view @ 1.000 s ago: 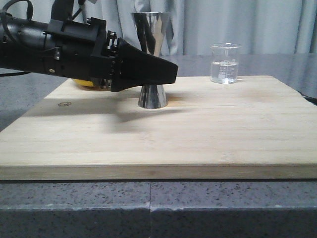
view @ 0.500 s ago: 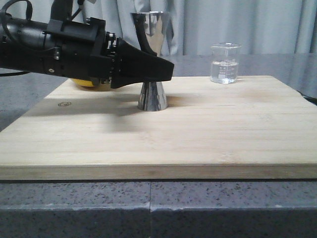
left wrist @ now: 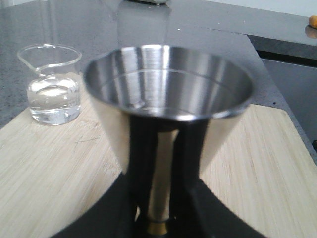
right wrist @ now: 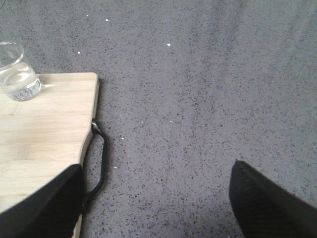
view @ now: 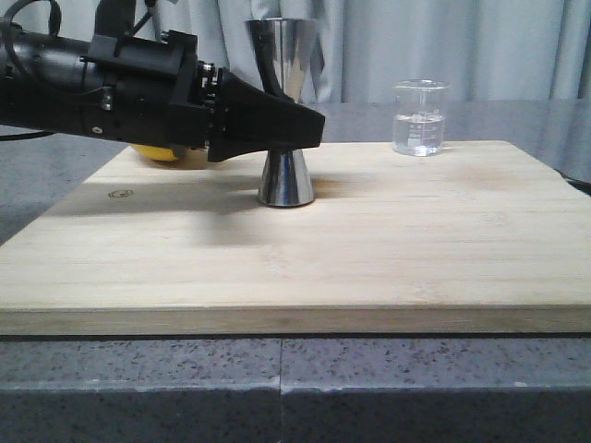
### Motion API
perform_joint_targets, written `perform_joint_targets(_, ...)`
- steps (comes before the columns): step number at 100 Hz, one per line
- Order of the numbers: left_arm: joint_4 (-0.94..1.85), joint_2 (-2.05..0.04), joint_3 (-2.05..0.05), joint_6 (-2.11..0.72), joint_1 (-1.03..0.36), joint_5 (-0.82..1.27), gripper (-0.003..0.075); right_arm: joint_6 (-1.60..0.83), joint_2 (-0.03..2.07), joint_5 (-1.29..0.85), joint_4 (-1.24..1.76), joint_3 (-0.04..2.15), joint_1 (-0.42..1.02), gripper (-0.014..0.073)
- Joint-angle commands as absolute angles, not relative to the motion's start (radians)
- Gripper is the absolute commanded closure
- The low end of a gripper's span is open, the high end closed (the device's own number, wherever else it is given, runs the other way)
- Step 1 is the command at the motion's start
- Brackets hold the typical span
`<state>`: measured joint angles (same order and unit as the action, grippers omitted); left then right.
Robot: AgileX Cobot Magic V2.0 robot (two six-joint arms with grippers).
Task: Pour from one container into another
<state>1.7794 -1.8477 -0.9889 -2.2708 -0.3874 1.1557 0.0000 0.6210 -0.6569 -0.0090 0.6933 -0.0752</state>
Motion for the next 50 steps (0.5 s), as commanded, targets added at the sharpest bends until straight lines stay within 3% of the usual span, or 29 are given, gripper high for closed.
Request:
perform_joint_targets(1, 1.851, -1.807, -1.019, -2.292, -0.398, 1.269, 0.0657, -0.021, 0.634, -0.573, 0.000, 0.728, -0.081, 0.0029)
perform_joint_targets(50, 1.851, -1.807, -1.036, -2.294, -0.398, 1.269, 0.0657, -0.139, 0.847, -0.491, 0.112, 0.851, 0.119, 0.0029)
